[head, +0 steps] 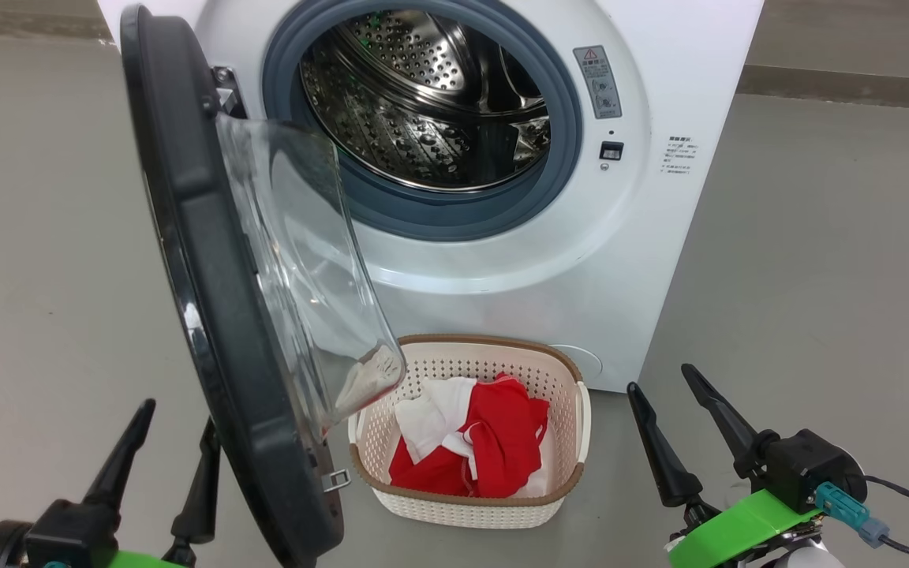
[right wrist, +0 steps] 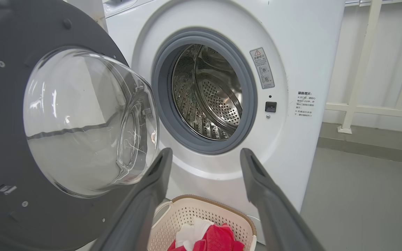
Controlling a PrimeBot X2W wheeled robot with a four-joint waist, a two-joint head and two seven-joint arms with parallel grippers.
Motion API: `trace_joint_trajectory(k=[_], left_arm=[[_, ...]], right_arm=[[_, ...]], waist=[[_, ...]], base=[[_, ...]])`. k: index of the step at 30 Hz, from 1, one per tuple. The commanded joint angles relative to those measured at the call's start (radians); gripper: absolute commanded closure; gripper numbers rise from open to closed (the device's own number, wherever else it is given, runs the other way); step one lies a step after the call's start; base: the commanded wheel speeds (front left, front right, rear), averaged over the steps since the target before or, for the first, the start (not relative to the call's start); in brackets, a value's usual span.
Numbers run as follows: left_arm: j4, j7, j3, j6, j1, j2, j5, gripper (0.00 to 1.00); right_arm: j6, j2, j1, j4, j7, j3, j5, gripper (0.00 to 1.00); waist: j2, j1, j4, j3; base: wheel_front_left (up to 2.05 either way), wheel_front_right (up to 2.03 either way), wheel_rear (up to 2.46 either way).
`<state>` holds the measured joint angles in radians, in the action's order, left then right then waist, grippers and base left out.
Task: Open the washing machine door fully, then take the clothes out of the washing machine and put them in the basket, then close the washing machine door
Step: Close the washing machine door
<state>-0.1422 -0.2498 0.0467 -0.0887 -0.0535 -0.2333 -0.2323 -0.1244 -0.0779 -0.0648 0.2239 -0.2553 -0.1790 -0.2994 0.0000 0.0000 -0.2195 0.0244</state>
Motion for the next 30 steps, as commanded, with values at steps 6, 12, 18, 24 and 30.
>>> trace_joint_trajectory(k=[6, 12, 18, 24, 30], left_arm=[[-0.004, -0.012, -0.085, -0.006, -0.005, 0.033, 0.024, 0.0], [-0.011, -0.012, -0.11, -0.016, -0.002, 0.065, 0.046, 0.0], [-0.015, -0.012, -0.128, -0.023, -0.006, 0.086, 0.067, 0.0], [-0.028, -0.012, -0.136, -0.032, -0.017, 0.094, 0.081, 0.0], [-0.034, -0.012, -0.141, -0.036, -0.022, 0.099, 0.088, 0.0]], right_arm=[[-0.006, -0.001, -0.021, -0.025, -0.006, -0.026, -0.005, 0.0], [-0.006, -0.001, -0.022, -0.027, -0.006, -0.021, -0.003, 0.0], [-0.006, 0.002, -0.021, -0.03, -0.006, -0.017, -0.002, 0.0], [-0.006, 0.005, -0.019, -0.03, -0.006, -0.013, -0.001, 0.0], [-0.006, 0.006, -0.021, -0.03, -0.006, -0.012, 0.0, 0.0]], waist=[[0.0, 0.0, 0.001, -0.002], [0.0, 0.0, -0.003, -0.007], [0.0, 0.0, -0.01, -0.015], [0.0, 0.0, -0.02, -0.021], [0.0, 0.0, -0.026, -0.024]], base=[[0.0, 0.0, 0.0], [0.0, 0.0, 0.0], [0.0, 0.0, 0.0], [0.0, 0.0, 0.0], [0.0, 0.0, 0.0]])
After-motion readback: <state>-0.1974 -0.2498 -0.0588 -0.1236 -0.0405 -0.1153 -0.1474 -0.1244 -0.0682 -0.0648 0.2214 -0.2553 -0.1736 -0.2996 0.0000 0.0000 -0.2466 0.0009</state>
